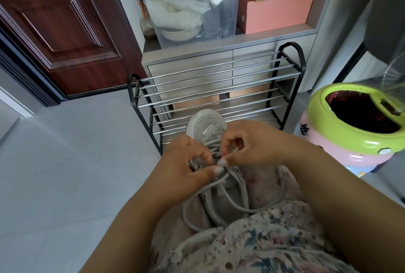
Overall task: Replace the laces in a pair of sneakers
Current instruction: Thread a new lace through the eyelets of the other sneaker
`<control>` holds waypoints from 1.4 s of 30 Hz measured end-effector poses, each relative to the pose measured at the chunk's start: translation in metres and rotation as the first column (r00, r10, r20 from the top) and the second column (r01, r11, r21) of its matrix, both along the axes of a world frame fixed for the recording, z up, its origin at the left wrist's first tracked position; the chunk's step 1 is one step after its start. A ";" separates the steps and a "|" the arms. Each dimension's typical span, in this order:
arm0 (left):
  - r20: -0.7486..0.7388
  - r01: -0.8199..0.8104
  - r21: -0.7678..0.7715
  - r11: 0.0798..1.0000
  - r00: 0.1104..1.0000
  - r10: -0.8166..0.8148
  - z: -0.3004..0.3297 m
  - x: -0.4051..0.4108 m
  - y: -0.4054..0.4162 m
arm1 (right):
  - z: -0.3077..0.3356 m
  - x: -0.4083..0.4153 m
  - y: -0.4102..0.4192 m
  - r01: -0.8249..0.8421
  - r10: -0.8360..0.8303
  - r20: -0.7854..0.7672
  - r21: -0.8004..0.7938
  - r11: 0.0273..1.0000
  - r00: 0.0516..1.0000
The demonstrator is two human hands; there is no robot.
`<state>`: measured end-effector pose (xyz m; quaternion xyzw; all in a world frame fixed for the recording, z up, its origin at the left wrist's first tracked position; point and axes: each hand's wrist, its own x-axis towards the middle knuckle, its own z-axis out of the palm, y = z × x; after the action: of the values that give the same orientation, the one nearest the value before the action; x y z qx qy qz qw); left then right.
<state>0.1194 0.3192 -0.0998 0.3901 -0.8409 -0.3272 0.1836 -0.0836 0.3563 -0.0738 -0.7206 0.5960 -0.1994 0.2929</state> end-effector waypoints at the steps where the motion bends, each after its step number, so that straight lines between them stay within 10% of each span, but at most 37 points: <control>1: 0.020 0.018 0.005 1.000 1.000 -0.018 0.000 0.000 0.000 | -0.001 0.003 0.000 -0.009 0.010 -0.037 0.018 1.000 0.999; 30: 0.107 0.071 -0.135 0.988 0.993 -0.056 -0.009 -0.004 -0.002 | -0.012 0.007 -0.007 -0.034 0.041 -0.187 0.043 0.999 0.981; 42: 0.102 0.082 -0.152 0.985 0.993 -0.066 -0.006 0.021 -0.011 | -0.003 -0.034 0.002 0.002 -0.006 0.024 0.158 0.987 1.000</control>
<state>0.1399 0.3077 -0.1057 0.3583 -0.8857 -0.2477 0.1603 -0.1177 0.3583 -0.0766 -0.6915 0.6077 -0.1609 0.3559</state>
